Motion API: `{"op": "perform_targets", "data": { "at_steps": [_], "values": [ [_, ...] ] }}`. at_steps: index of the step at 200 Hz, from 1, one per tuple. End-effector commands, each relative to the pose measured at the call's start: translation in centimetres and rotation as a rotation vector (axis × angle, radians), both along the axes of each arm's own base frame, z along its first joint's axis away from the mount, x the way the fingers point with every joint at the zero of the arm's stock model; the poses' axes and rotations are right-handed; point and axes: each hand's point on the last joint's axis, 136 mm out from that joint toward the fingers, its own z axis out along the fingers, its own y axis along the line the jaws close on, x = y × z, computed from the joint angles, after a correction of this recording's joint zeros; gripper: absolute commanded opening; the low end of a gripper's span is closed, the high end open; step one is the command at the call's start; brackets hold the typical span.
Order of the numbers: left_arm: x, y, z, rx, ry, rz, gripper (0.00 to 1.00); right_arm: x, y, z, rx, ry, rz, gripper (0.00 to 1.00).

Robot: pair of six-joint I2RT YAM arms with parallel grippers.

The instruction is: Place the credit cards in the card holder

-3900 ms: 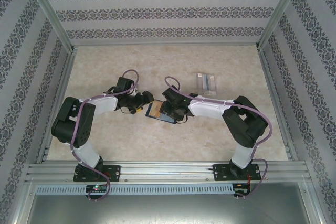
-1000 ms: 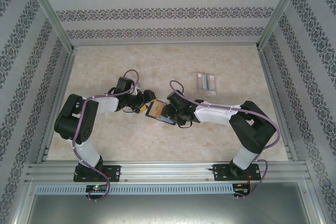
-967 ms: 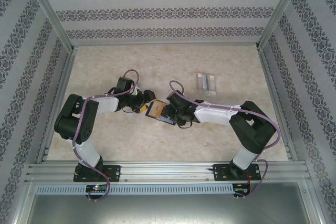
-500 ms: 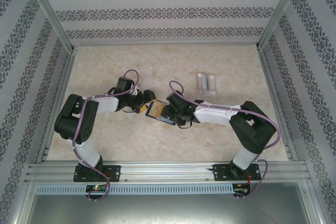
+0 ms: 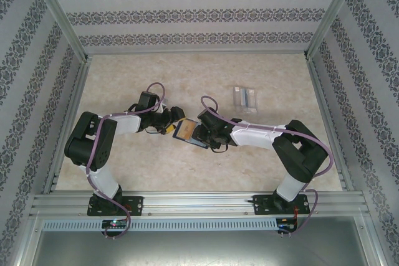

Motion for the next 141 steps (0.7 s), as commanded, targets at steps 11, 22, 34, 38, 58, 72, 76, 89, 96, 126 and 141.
{"op": "perform_targets", "data": {
  "at_steps": [11,22,34,38,58,72,76,89,96,126,141],
  "values": [
    [-2.3,-0.7,-3.5,0.008,0.109,-0.043,0.8,0.6,0.9,0.5,0.003,-0.032,0.017,0.46],
    [-2.2,-0.7,-3.5,0.008,0.109,-0.043,0.8,0.6,0.9,0.5,0.002,-0.038,0.02,0.45],
    [-2.3,-0.7,-3.5,0.006,0.111,-0.044,0.8,0.8,0.9,0.5,0.0,-0.046,0.023,0.45],
    [-2.3,-0.8,-3.6,0.006,0.111,-0.046,0.8,0.9,0.9,0.5,0.0,-0.049,0.022,0.45],
    [-2.3,-0.8,-3.6,0.002,0.11,-0.047,0.8,1.1,1.0,0.7,0.005,-0.069,0.03,0.45],
    [-2.3,-0.8,-3.6,0.002,0.112,-0.045,0.8,1.4,1.3,0.9,0.02,-0.091,0.039,0.46],
    [-2.3,-0.8,-3.6,0.003,0.112,-0.044,0.8,1.5,1.5,1.0,0.027,-0.099,0.042,0.46],
    [-2.3,-0.8,-3.6,0.0,0.112,-0.046,0.8,1.8,1.7,1.2,0.047,-0.122,0.049,0.47],
    [-2.3,-0.8,-3.6,0.001,0.112,-0.045,0.8,1.9,1.9,1.3,0.06,-0.132,0.053,0.47],
    [-2.3,-0.9,-3.5,-0.002,0.112,-0.045,0.8,2.4,2.7,1.6,0.113,-0.161,0.072,0.48],
    [-2.2,-0.9,-3.4,-0.005,0.11,-0.043,0.8,2.5,2.8,1.6,0.124,-0.164,0.074,0.49]
  ]
}}
